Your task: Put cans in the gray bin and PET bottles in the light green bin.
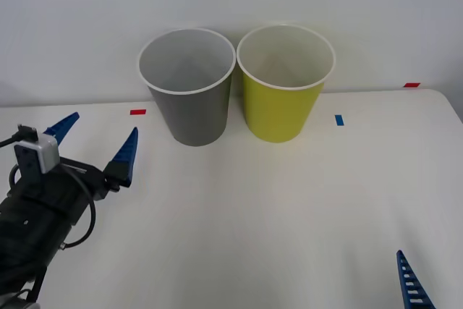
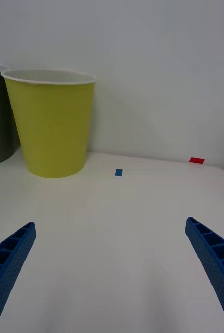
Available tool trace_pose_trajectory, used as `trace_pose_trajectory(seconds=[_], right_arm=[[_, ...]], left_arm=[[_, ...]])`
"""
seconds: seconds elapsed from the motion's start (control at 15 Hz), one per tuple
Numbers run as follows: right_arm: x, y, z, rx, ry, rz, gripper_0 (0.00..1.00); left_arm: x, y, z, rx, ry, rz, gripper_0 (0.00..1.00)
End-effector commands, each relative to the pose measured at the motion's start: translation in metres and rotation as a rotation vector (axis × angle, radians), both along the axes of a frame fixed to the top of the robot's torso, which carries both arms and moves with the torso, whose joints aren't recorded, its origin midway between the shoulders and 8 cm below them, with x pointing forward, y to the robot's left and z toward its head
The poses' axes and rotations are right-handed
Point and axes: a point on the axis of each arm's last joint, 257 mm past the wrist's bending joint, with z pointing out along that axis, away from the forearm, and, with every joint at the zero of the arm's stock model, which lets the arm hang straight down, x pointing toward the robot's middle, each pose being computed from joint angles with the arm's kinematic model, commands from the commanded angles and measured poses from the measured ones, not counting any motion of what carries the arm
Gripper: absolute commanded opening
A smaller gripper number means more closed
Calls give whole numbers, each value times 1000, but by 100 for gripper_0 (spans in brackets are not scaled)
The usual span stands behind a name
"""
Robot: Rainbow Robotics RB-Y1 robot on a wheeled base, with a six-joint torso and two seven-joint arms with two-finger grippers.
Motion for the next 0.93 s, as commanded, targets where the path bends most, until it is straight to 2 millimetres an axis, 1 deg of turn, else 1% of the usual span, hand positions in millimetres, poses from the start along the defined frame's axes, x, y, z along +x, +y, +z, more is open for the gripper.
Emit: trace_pose_trajectory(seconds=[0.07, 0.27, 0.33, 0.4, 0.6, 0.8, 0.93], right_arm=[[0, 0, 0, 0, 0, 0, 100], [0, 0, 0, 0, 0, 0, 100], [0, 0, 0, 0, 0, 0, 100], [0, 0, 0, 0, 0, 0, 100], [0, 0, 0, 0, 0, 0, 100], [0, 0, 0, 0, 0, 0, 100], [0, 0, 0, 0, 0, 0, 100]], left_arm=[[-20, 9, -13, -18, 7, 16, 100], [-45, 18, -23, -38, 0, 32, 100], [-57, 21, -25, -40, -8, 39, 100], [-65, 23, -26, -41, -15, 43, 100], [-98, 28, -31, -61, -29, 55, 100], [-128, 25, -49, -80, 14, 67, 100], [-147, 32, -69, -80, 81, 102, 100]])
